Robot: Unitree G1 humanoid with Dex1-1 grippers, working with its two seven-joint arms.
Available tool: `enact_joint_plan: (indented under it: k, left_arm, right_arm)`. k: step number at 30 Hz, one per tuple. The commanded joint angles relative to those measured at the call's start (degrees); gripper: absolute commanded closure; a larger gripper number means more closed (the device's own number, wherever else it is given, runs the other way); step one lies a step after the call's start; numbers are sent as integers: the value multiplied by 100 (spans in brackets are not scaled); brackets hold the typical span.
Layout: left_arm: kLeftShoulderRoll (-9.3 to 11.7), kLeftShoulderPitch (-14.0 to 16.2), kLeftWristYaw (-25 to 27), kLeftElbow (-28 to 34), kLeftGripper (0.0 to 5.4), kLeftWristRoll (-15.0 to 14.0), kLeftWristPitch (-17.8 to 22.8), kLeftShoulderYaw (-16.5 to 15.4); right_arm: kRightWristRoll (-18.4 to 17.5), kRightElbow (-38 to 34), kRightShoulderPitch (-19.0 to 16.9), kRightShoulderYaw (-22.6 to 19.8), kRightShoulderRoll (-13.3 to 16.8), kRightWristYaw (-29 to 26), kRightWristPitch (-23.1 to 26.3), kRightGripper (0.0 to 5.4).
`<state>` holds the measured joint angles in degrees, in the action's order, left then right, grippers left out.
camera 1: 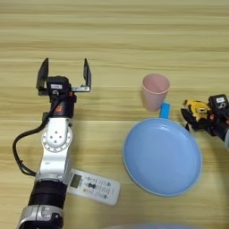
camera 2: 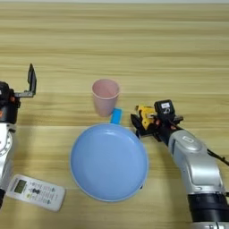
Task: Move the objects on the table
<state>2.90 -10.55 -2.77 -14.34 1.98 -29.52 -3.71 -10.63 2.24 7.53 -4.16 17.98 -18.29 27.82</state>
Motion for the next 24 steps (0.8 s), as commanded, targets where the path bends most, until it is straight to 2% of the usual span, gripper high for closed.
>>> enact_joint_plan:
  k: [1, 6, 13, 22, 24]
  left_arm:
    - [-15, -36, 11, 15, 0, -1, -5, 16]
    - [-9, -37, 19, 13, 0, -8, -8, 12]
    - [-6, -28, 28, 15, 0, -10, -14, 11]
    - [-3, -10, 38, 47, 0, -18, -6, 7]
    - [-2, -10, 40, 49, 0, -19, -5, 6]
  right_arm:
    - [190, 297, 198, 7, -8, 147, -221, 3]
    - [371, 523, 254, 90, -33, 215, -434, 3]
    - [374, 863, 324, 140, -101, 108, -487, 3]
    - [276, 1080, 426, 51, -184, 64, -540, 104]
    - [277, 1064, 436, 43, -191, 61, -538, 111]
